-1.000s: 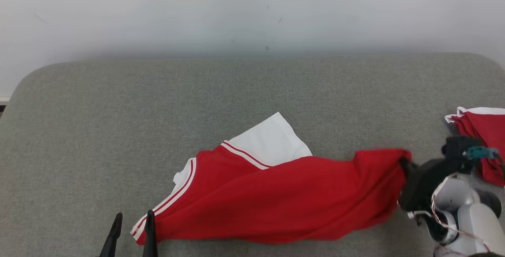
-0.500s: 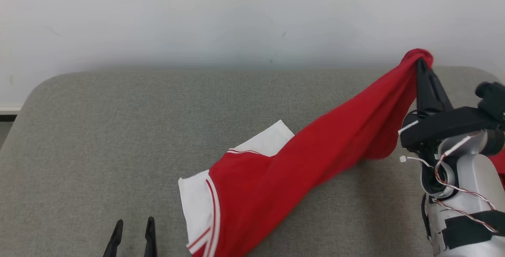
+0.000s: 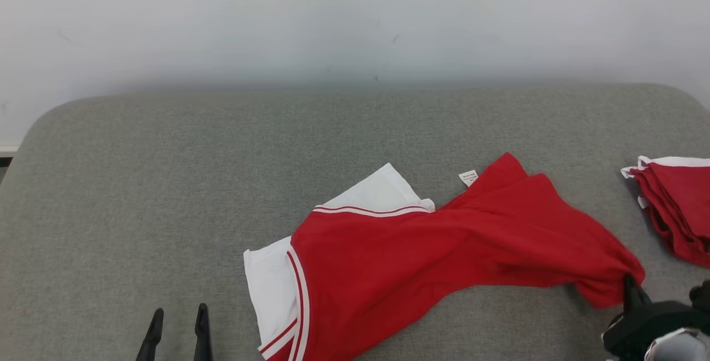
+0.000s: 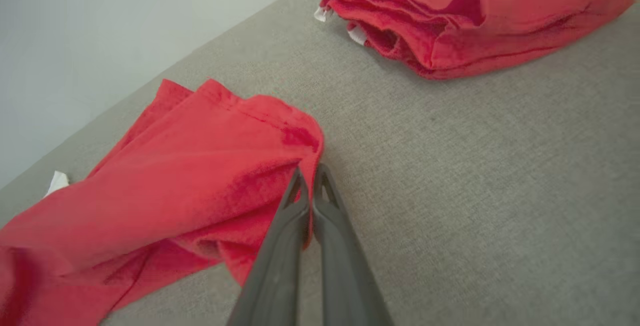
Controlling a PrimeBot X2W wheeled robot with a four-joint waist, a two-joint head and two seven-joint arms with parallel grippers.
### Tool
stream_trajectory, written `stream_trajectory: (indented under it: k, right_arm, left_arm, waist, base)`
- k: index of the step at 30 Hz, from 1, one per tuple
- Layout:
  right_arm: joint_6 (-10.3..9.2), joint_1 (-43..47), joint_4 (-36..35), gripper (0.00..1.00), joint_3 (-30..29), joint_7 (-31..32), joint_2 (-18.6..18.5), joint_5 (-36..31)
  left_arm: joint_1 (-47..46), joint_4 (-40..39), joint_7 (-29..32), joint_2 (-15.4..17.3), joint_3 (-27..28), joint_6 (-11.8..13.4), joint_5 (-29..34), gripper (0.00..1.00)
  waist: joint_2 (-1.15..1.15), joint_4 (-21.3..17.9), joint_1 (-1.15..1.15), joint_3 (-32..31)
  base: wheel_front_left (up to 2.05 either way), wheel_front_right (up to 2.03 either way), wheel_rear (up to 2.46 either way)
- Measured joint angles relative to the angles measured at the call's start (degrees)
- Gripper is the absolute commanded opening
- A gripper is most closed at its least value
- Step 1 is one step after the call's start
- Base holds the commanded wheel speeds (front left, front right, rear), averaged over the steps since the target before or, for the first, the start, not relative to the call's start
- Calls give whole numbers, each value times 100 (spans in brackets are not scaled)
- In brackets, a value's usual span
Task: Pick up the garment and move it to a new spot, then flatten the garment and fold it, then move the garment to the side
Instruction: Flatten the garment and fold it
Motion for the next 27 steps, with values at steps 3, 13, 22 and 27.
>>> stream_trajectory:
  k: [3, 13, 22, 27]
  right_arm:
    - [0, 151, 236, 0, 30, 109, 1, 91]
    - [0, 335, 716, 100, 48, -77, 15, -387]
    - [0, 483, -55, 100, 188, -790, 10, -803]
    - [0, 701, -820, 100, 765, -1347, 12, -801]
  left_arm:
    - [-9, -1, 0, 0, 8, 0, 38, 100]
    - [-59, 8, 0, -1, -42, -1, 38, 100]
    - [-46, 29, 0, -1, -30, -1, 33, 100]
    - [15, 37, 0, -1, -25, 0, -15, 100]
  waist:
    - [0, -79, 0, 11]
    - [0, -250, 0, 7]
    - [0, -220, 0, -87]
    - [0, -232, 0, -156]
  base:
    - [0, 0, 0]
    - [0, 0, 0]
    - [0, 0, 0]
    - [0, 0, 0]
